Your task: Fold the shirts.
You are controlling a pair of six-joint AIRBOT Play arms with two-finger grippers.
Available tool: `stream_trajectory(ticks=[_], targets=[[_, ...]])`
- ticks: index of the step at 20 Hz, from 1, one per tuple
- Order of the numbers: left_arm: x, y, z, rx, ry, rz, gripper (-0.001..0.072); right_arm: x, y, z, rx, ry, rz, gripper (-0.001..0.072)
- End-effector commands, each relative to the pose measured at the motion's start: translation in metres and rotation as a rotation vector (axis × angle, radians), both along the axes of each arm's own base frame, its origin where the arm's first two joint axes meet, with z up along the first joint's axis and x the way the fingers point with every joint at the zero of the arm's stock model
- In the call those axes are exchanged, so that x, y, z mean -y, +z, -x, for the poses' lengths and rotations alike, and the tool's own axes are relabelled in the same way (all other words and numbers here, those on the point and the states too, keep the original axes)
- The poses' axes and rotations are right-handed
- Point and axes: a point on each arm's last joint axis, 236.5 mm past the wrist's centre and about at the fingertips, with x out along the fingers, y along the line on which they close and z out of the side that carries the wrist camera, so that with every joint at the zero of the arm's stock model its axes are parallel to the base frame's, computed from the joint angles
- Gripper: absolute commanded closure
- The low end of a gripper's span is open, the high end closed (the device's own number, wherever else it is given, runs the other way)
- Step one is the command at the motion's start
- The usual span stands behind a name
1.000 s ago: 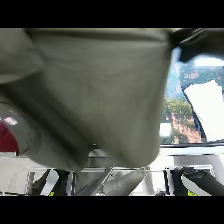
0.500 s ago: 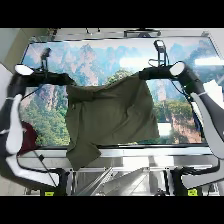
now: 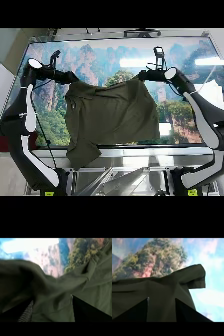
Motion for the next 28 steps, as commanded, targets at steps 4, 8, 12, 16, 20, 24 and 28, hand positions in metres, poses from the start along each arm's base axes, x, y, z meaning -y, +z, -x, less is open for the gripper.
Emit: stream_trajectory(ticks=[4, 8, 12, 16, 20, 24, 28], targets=[[-0.051, 0.012, 0.104, -0.402, 0.106, 0.035, 0.0205, 0.081, 0.033, 0.085, -0.282, 0.023, -0.051, 0.0422], [-0.049, -0.003, 0.202, -0.509, 0.137, 0.077, 0.0206, 0.127, 0.000, 0.179, -0.495, -0.050, -0.082, 0.0423], [-0.041, -0.050, 0.287, -0.597, 0.266, 0.077, 0.0206, 0.142, -0.040, 0.256, -0.615, -0.166, -0.170, 0.0419], [-0.025, -0.089, 0.322, -0.586, 0.301, 0.052, 0.0205, 0.132, -0.069, 0.290, -0.675, -0.200, -0.216, 0.0418], [-0.014, -0.100, 0.298, -0.449, 0.303, 0.037, 0.0207, 0.117, -0.070, 0.291, -0.667, -0.186, -0.289, 0.0419], [-0.011, -0.103, 0.288, -0.400, 0.296, 0.014, 0.0400, 0.114, -0.068, 0.289, -0.660, -0.182, -0.307, 0.0419], [-0.008, -0.098, 0.289, -0.409, 0.271, 0.023, 0.0583, 0.107, -0.074, 0.300, -0.719, -0.191, -0.337, 0.0418]])
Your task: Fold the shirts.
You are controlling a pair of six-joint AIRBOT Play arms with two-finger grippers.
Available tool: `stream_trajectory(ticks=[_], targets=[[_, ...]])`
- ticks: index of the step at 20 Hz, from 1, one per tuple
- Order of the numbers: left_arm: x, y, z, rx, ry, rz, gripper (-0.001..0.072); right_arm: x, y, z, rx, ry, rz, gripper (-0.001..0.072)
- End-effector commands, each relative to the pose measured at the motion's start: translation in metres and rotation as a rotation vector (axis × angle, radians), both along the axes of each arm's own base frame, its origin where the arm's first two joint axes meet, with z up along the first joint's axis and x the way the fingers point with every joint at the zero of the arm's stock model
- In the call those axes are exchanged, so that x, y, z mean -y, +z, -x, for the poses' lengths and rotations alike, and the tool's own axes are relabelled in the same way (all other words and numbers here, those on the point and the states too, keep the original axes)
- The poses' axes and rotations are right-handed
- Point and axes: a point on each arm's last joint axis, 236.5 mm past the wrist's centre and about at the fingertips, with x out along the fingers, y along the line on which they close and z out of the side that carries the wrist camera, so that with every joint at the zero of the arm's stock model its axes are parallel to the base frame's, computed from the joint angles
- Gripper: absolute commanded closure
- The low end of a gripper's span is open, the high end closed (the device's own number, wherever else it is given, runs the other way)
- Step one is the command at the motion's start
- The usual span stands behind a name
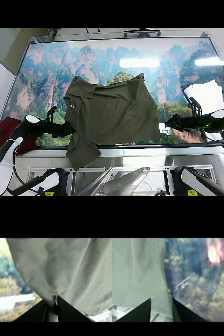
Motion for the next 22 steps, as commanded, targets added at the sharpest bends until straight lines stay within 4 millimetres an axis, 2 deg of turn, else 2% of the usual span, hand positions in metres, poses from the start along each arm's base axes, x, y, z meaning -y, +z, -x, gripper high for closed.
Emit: stream_trajectory(ticks=[1, 5, 9, 11, 14, 15, 16, 18, 19, 20, 22], targets=[[0.003, 0.009, -0.005, 0.016, -0.028, 0.013, 0.0583, -0.009, -0.007, 0.014, -0.068, -0.009, -0.047, 0.0418], [0.006, 0.028, -0.012, 0.027, -0.071, 0.039, 0.0582, -0.012, -0.030, 0.025, -0.145, -0.025, -0.067, 0.0417], [0.006, 0.030, -0.014, 0.032, -0.073, 0.039, 0.0582, -0.015, -0.048, 0.029, -0.212, -0.035, -0.094, 0.0417], [0.006, 0.030, -0.014, 0.033, -0.073, 0.039, 0.0581, -0.029, -0.053, 0.033, -0.230, 0.009, -0.121, 0.0418], [0.006, 0.030, -0.014, 0.031, -0.074, 0.040, 0.0581, -0.067, -0.050, 0.029, -0.199, 0.092, -0.187, 0.0419], [0.006, 0.030, -0.013, 0.031, -0.075, 0.040, 0.0581, -0.079, -0.047, 0.026, -0.175, 0.116, -0.208, 0.0441], [0.006, 0.030, -0.013, 0.030, -0.074, 0.040, 0.0581, -0.089, -0.043, 0.023, -0.151, 0.133, -0.224, 0.0593], [0.006, 0.030, -0.013, 0.030, -0.075, 0.041, 0.0583, -0.099, -0.037, 0.018, -0.115, 0.149, -0.246, 0.0676], [0.006, 0.029, -0.013, 0.028, -0.073, 0.041, 0.0605, -0.101, -0.036, 0.016, -0.108, 0.148, -0.252, 0.0692], [0.007, 0.027, -0.010, 0.025, -0.075, 0.042, 0.0682, -0.100, -0.036, 0.016, -0.106, 0.149, -0.252, 0.0692], [0.008, 0.025, -0.004, 0.013, -0.085, 0.049, 0.0682, -0.100, -0.033, 0.015, -0.099, 0.152, -0.254, 0.0693]])
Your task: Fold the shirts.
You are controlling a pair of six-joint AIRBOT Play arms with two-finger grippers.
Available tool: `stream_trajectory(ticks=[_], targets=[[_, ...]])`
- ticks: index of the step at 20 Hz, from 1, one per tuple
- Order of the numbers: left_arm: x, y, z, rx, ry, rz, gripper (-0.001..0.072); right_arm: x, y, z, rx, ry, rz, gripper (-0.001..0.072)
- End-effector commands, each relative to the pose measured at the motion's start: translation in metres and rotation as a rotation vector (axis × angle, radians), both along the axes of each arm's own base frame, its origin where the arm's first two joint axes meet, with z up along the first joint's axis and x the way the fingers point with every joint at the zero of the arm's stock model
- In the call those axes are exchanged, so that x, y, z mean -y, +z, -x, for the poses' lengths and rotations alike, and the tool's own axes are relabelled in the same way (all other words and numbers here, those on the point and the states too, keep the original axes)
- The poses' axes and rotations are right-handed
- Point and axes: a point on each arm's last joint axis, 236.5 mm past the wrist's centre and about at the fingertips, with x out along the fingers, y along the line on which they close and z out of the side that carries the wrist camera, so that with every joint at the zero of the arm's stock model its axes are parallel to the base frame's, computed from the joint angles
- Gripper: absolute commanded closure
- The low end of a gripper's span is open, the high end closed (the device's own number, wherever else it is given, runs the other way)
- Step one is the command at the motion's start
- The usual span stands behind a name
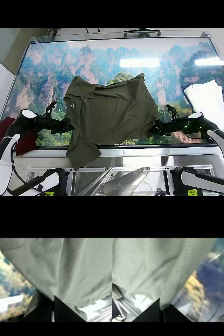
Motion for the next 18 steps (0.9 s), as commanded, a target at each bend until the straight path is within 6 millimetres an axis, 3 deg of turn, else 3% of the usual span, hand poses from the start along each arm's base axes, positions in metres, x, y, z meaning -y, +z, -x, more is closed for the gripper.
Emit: stream_trajectory(ticks=[1, 2, 3, 4, 5, 7, 9, 11, 12, 14, 15, 16, 18], targets=[[0.001, 0.003, 0.004, -0.003, -0.017, 0.013, 0.0682, -0.008, 0.014, -0.006, 0.035, 0.011, -0.043, 0.0693], [0.001, 0.015, -0.001, 0.019, -0.012, 0.035, 0.0682, -0.008, 0.029, -0.011, 0.057, 0.018, -0.073, 0.0693], [0.004, 0.041, -0.014, 0.085, -0.006, 0.091, 0.0682, -0.008, 0.053, -0.019, 0.099, 0.022, -0.116, 0.0693], [0.009, 0.079, -0.031, 0.194, 0.005, 0.175, 0.0682, -0.008, 0.085, -0.031, 0.167, 0.020, -0.167, 0.0692], [0.013, 0.130, -0.048, 0.337, 0.015, 0.280, 0.0682, -0.006, 0.122, -0.042, 0.253, 0.016, -0.211, 0.0693], [0.015, 0.246, -0.064, 0.649, 0.030, 0.491, 0.0682, 0.002, 0.220, -0.064, 0.522, -0.002, -0.287, 0.0693], [0.005, 0.372, -0.048, 0.996, 0.025, 0.690, 0.0682, 0.015, 0.328, -0.072, 0.839, -0.053, -0.322, 0.0692], [-0.009, 0.485, 0.003, 1.340, -0.023, 0.867, 0.0682, 0.024, 0.442, -0.052, 1.188, -0.088, -0.331, 0.0693], [-0.015, 0.527, 0.038, 1.492, -0.074, 0.942, 0.0682, 0.027, 0.492, -0.033, 1.354, -0.106, -0.304, 0.0692], [-0.026, 0.586, 0.111, 1.776, -0.198, 1.046, 0.0681, 0.032, 0.562, -0.002, 1.630, -0.158, -0.136, 0.0693], [-0.030, 0.602, 0.134, 1.877, -0.223, 1.056, 0.0681, 0.037, 0.588, 0.009, 1.735, -0.206, -0.031, 0.0693], [-0.031, 0.613, 0.150, 1.952, -0.246, 1.040, 0.0681, 0.041, 0.607, 0.017, 1.805, -0.254, 0.054, 0.0693], [-0.030, 0.615, 0.144, 1.963, -0.251, 0.941, 0.0682, 0.055, 0.620, 0.018, 1.855, -0.330, 0.217, 0.0693]])
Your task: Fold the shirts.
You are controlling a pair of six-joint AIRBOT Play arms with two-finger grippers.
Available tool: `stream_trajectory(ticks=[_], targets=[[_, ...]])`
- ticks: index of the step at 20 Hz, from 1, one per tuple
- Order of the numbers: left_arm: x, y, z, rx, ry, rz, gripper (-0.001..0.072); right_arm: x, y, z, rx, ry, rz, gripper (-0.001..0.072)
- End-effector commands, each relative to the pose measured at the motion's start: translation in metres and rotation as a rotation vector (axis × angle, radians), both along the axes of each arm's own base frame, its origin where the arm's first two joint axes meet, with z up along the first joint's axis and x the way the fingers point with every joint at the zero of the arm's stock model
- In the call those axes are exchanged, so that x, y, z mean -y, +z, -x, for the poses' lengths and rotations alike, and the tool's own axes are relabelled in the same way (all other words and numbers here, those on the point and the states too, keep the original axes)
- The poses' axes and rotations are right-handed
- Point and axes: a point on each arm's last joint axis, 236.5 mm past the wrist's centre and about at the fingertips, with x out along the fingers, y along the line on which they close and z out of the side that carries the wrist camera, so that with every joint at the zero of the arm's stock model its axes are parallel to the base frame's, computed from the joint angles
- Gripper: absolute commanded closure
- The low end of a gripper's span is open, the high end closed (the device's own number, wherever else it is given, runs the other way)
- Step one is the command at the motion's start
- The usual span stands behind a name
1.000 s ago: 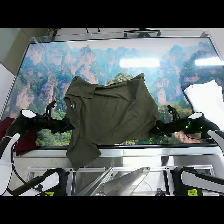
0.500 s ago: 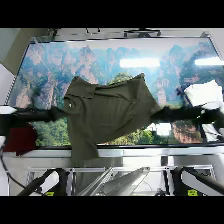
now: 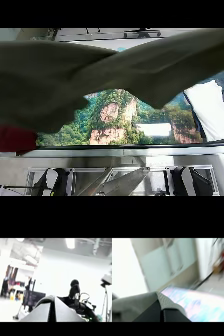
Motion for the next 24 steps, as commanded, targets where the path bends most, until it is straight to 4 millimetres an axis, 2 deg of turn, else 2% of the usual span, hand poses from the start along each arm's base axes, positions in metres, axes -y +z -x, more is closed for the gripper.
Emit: stream_trajectory(ticks=[1, 2, 4, 6, 8, 10, 12, 15, 16, 18, 19, 20, 21, 24], targets=[[0.000, 0.029, 0.038, 0.175, 0.030, -0.043, 0.0682, 0.011, 0.050, 0.023, 0.180, -0.238, 0.091, 0.0693], [-0.005, 0.020, 0.010, 0.082, 0.060, -0.077, 0.0681, 0.017, 0.040, 0.014, 0.145, -0.236, 0.101, 0.0693], [-0.013, -0.011, -0.056, -0.160, 0.081, -0.112, 0.0681, 0.020, 0.017, -0.008, 0.059, -0.155, 0.098, 0.0693], [-0.010, -0.060, -0.118, -0.368, 0.041, -0.151, 0.0681, 0.018, -0.029, -0.046, -0.091, -0.069, 0.134, 0.0693], [-0.004, -0.118, -0.179, -0.561, 0.005, -0.183, 0.0682, 0.008, -0.093, -0.092, -0.268, 0.012, 0.172, 0.0693], [-0.004, -0.183, -0.238, -0.742, 0.011, -0.196, 0.0682, 0.012, -0.180, -0.146, -0.501, 0.000, 0.207, 0.0694], [-0.005, -0.261, -0.287, -0.922, 0.021, -0.219, 0.0682, 0.019, -0.265, -0.192, -0.684, -0.007, 0.211, 0.0693], [-0.008, -0.384, -0.336, -1.165, 0.042, -0.246, 0.0682, 0.014, -0.374, -0.242, -0.905, 0.059, 0.074, 0.0693], [-0.009, -0.419, -0.349, -1.219, 0.054, -0.235, 0.0682, 0.011, -0.403, -0.252, -0.954, 0.089, 0.014, 0.0693], [-0.019, -0.475, -0.370, -1.302, 0.094, -0.211, 0.0694, 0.011, -0.455, -0.270, -1.040, 0.099, -0.113, 0.0694], [-0.024, -0.495, -0.378, -1.325, 0.105, -0.213, 0.0698, 0.016, -0.478, -0.280, -1.072, 0.066, -0.151, 0.0694], [-0.027, -0.506, -0.385, -1.330, 0.113, -0.228, 0.0701, 0.021, -0.495, -0.288, -1.087, 0.035, -0.161, 0.0694], [-0.029, -0.511, -0.394, -1.318, 0.120, -0.247, 0.0701, 0.025, -0.502, -0.296, -1.086, 0.017, -0.161, 0.0694], [-0.037, -0.517, -0.424, -1.286, 0.208, -0.345, 0.0701, 0.040, -0.494, -0.324, -1.027, -0.043, -0.158, 0.0694]])
